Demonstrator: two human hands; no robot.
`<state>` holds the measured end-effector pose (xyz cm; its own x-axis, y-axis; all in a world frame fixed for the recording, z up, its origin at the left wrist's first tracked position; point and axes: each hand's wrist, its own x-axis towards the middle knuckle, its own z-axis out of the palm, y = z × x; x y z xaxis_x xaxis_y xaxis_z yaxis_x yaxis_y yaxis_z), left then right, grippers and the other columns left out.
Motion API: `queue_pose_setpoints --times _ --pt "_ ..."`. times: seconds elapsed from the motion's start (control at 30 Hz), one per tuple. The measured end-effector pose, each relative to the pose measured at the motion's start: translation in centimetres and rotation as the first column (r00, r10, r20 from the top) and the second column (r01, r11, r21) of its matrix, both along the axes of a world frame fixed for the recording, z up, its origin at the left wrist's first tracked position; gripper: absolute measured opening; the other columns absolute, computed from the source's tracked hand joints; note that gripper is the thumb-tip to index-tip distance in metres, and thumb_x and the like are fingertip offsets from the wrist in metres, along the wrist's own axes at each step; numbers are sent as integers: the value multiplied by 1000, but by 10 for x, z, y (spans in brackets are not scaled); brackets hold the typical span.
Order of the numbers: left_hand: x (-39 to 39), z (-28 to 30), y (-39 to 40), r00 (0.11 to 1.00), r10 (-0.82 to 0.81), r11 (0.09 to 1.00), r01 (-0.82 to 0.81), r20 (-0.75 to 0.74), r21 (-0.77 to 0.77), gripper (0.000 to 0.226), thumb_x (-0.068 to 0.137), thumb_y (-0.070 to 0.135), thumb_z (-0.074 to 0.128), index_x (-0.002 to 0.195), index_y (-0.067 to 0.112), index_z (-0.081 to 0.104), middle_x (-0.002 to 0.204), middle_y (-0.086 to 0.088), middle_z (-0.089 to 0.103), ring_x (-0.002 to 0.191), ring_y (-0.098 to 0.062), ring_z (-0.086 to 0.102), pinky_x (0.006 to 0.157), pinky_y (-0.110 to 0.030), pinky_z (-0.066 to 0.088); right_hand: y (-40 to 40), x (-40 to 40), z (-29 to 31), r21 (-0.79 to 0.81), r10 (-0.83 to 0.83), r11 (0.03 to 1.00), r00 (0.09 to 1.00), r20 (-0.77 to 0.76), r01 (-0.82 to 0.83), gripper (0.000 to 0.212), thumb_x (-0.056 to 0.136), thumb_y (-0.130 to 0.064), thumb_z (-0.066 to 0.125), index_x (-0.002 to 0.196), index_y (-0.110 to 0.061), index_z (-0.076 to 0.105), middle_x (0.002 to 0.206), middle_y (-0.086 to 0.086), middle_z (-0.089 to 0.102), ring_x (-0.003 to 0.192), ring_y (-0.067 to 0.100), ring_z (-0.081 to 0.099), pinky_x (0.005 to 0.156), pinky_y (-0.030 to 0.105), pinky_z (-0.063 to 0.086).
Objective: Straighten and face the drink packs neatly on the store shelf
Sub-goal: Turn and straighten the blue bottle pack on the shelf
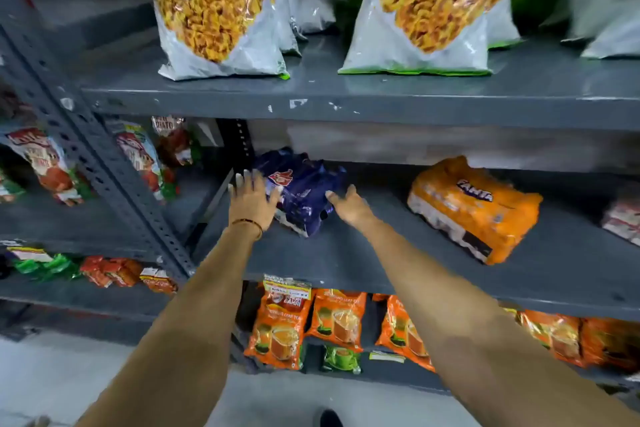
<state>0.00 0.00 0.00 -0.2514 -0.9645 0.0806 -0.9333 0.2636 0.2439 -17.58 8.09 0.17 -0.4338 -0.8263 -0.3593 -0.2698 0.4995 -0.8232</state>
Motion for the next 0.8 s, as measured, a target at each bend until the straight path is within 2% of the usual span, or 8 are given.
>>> queue_pose_setpoints --times 0.1,0.2,0.3,0.43,0.5,0.67,0.73,0.8 --pt "-3 2 -47 980 113 982 -85 -166 167 75 96 51 33 149 0 18 157 -21 18 146 -35 15 121 -46 13 -36 1 5 143 -65 990 929 363 14 74 88 -53 54 147 -14 30 153 8 35 137 32 40 106 46 40" --pt "-7 10 -81 962 120 955 -45 -245 292 78 93 54 40 146 -1 25 154 -23 26 143 -36 26 117 -43 24 -60 -1 5 178 -118 983 874 472 36 64 84 -42 67 137 -13 44 145 9 47 127 32 51 102 47 45" --pt "-8 14 -110 971 63 925 29 -229 379 81 88 54 51 146 2 28 153 -20 32 139 -34 34 113 -38 31 -71 -3 8 170 -114 985 875 470 37 60 84 -34 70 134 -10 48 134 10 54 125 31 53 102 48 47" --pt "-13 12 -139 977 12 861 99 -214 499 85 85 56 56 148 7 26 155 -14 29 140 -32 33 114 -37 28 -81 -4 1 220 -143 975 876 461 43 63 81 -28 74 135 -10 48 138 13 53 125 32 52 100 51 47" --pt "-16 9 -147 975 -13 867 122 -223 483 79 85 49 59 146 6 31 153 -15 34 138 -32 37 113 -37 31 -84 -4 -3 218 -172 973 869 464 76 61 78 -23 77 131 -8 52 134 15 57 121 33 56 97 55 48" --pt "-5 4 -152 951 82 902 56 -298 428 68 85 31 67 141 2 39 147 -18 42 133 -35 43 112 -42 35 -78 3 2 133 -225 973 899 376 188 55 72 -9 79 122 1 57 121 22 64 107 39 64 83 63 51" --pt "2 1 -144 927 108 908 55 -359 415 69 85 27 67 142 2 37 148 -18 41 134 -34 42 112 -41 35 -72 8 7 74 -226 974 925 305 213 58 69 -11 79 121 -1 57 116 19 66 104 37 66 79 61 54" --pt "12 2 -132 912 87 932 69 -401 357 69 84 26 68 142 2 39 146 -19 43 132 -35 44 110 -39 37 -63 17 13 13 -234 972 956 178 236 72 62 -17 82 126 -5 50 117 13 65 104 33 65 76 54 58"
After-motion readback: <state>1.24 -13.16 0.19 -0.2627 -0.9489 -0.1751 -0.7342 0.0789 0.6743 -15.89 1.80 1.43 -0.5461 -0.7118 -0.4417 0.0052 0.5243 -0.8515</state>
